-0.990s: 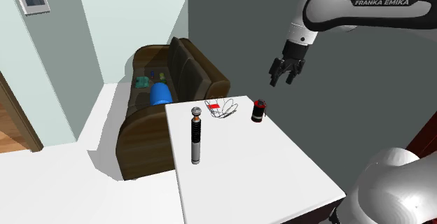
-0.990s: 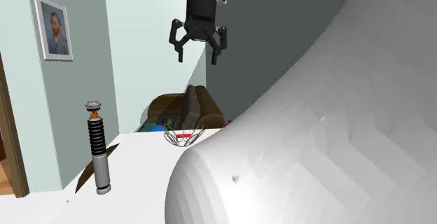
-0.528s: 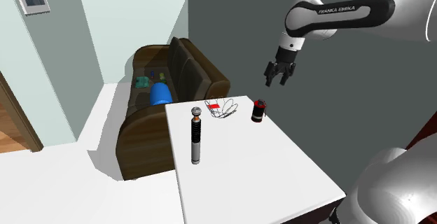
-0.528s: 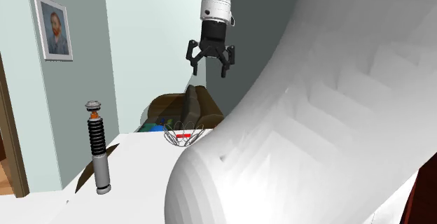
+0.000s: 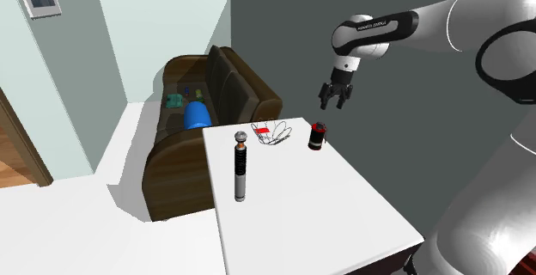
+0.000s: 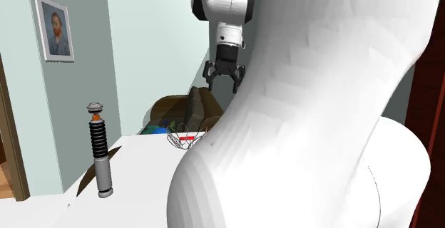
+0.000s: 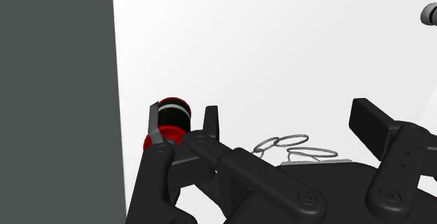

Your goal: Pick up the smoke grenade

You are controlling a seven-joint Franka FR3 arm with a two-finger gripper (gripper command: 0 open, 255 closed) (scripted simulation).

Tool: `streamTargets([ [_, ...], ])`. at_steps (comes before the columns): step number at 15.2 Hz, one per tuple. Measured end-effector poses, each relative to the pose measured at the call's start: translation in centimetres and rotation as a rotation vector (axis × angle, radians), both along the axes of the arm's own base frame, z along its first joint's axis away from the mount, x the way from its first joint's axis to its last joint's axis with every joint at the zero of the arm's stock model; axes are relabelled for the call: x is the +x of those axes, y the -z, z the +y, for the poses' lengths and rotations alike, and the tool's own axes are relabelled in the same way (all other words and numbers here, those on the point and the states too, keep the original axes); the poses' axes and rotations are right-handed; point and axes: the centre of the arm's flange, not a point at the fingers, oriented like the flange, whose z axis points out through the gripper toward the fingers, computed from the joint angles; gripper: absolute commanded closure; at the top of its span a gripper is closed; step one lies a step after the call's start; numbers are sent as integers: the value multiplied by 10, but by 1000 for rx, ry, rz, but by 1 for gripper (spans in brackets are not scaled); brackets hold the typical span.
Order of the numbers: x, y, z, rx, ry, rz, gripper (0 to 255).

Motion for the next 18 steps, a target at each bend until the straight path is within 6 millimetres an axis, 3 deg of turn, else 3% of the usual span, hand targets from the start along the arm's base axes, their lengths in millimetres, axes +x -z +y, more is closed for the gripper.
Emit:
streamTargets([
  [18, 132, 139, -158, 85, 35, 111, 0],
])
